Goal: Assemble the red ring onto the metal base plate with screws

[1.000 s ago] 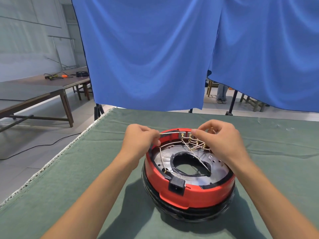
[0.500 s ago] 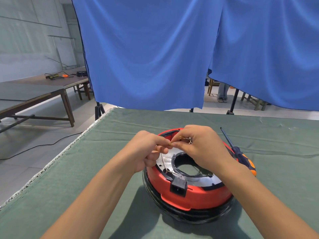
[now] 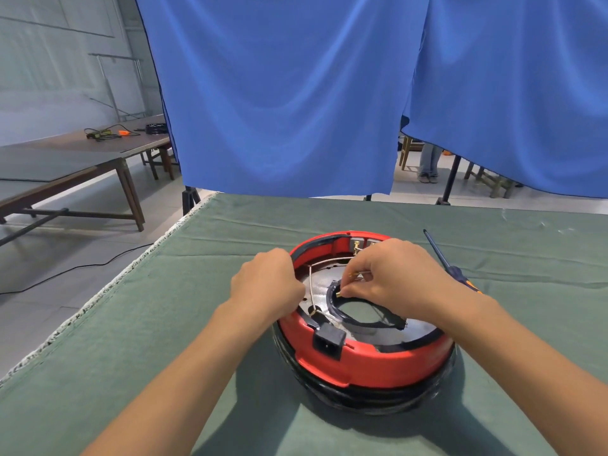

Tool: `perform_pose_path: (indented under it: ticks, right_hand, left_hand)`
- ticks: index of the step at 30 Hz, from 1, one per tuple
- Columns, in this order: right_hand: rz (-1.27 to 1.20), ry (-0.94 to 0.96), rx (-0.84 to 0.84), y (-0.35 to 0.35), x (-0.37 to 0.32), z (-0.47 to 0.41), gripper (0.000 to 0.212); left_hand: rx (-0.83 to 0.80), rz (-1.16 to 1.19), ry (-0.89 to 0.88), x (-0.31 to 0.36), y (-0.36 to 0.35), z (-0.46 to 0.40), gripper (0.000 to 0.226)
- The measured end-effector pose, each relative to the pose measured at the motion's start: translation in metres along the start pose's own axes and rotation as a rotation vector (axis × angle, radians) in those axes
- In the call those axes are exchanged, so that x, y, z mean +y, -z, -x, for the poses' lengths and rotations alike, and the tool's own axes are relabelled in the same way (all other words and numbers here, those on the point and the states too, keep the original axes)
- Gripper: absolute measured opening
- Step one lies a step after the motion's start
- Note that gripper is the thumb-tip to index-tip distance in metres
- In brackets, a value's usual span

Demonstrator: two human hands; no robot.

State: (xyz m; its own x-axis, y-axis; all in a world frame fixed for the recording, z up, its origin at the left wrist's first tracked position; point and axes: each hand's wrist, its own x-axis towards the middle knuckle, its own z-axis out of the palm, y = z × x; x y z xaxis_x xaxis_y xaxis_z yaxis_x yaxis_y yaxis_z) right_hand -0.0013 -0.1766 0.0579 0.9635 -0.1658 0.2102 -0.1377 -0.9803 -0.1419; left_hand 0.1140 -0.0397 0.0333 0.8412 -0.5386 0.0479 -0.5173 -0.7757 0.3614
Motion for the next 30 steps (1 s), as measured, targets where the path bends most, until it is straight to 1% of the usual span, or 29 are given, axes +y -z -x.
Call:
perform_pose_path:
  ticks: [1, 3, 4, 6, 8, 9, 10, 11, 12, 13, 14, 16, 17, 18, 20, 22, 24, 28, 30]
  right_hand:
    - [0.01, 0.011, -0.017, 0.001, -0.002, 0.001, 0.014]
    - [-0.008, 0.023, -0.053, 0.005, -0.005, 0.002, 0.013]
    - [-0.036, 0.025, -0.068, 0.007, -0.006, 0.002, 0.011]
    - [-0.092, 0.028, -0.082, 0.011, -0.009, 0.001, 0.008]
    - [-0.106, 0.038, -0.074, 0.012, -0.013, -0.003, 0.008]
    - [-0.103, 0.047, -0.07, 0.012, -0.015, -0.004, 0.008]
    - [-0.094, 0.055, -0.064, 0.011, -0.017, -0.006, 0.009]
    - [-0.076, 0.06, -0.049, 0.009, -0.018, -0.007, 0.01]
    - [-0.047, 0.062, -0.026, 0.007, -0.019, -0.007, 0.011]
    - [-0.009, 0.066, 0.002, 0.005, -0.02, -0.006, 0.013]
    - [0.032, 0.08, 0.028, 0.003, -0.02, -0.005, 0.015]
    - [0.073, 0.116, 0.052, -0.001, -0.021, -0.003, 0.018]
    - [0.053, 0.124, 0.046, -0.004, -0.02, -0.002, 0.018]
    - [0.008, 0.12, 0.033, -0.005, -0.021, -0.002, 0.017]
    - [-0.104, 0.094, 0.015, -0.009, -0.021, -0.001, 0.013]
    - [-0.156, 0.081, 0.007, -0.014, -0.021, -0.001, 0.013]
    - [-0.151, 0.077, 0.008, -0.018, -0.02, -0.002, 0.013]
    - [-0.228, 0.035, 0.026, -0.022, -0.013, -0.003, 0.01]
    - [-0.252, 0.01, 0.042, -0.021, -0.011, -0.006, 0.01]
  left_hand:
    - [0.033, 0.005, -0.016, -0.002, -0.001, -0.004, 0.012]
    - [0.047, 0.082, -0.114, -0.008, -0.001, -0.014, 0.006]
    - [0.027, 0.16, -0.179, -0.011, 0.0, -0.02, 0.006]
    - [-0.03, 0.321, -0.272, -0.017, 0.001, -0.029, 0.014]
    - [-0.049, 0.499, -0.303, -0.017, -0.002, -0.033, 0.014]
    - [-0.023, 0.559, -0.293, -0.016, -0.004, -0.033, 0.012]
    - [0.024, 0.565, -0.283, -0.016, -0.006, -0.035, 0.01]
    - [0.071, 0.492, -0.26, -0.015, -0.006, -0.036, 0.016]
    - [0.092, 0.37, -0.214, -0.015, -0.005, -0.036, 0.024]
    - [0.074, 0.252, -0.15, -0.014, 0.0, -0.033, 0.03]
    - [0.016, 0.179, -0.092, -0.012, 0.005, -0.03, 0.034]
    - [-0.156, 0.172, -0.033, -0.008, 0.012, -0.023, 0.031]
    - [-0.198, 0.168, -0.037, -0.005, 0.013, -0.02, 0.026]
    - [-0.199, 0.154, -0.048, -0.004, 0.012, -0.018, 0.022]
    - [-0.13, 0.139, -0.074, -0.003, 0.006, -0.018, 0.02]
    - [-0.061, 0.201, -0.081, -0.002, 0.0, -0.019, 0.019]
    - [-0.012, 0.323, -0.062, -0.001, -0.005, -0.019, 0.016]
    - [0.014, 0.626, -0.02, 0.0, -0.015, -0.021, 0.016]
    - [0.011, 0.742, -0.014, 0.001, -0.019, -0.021, 0.01]
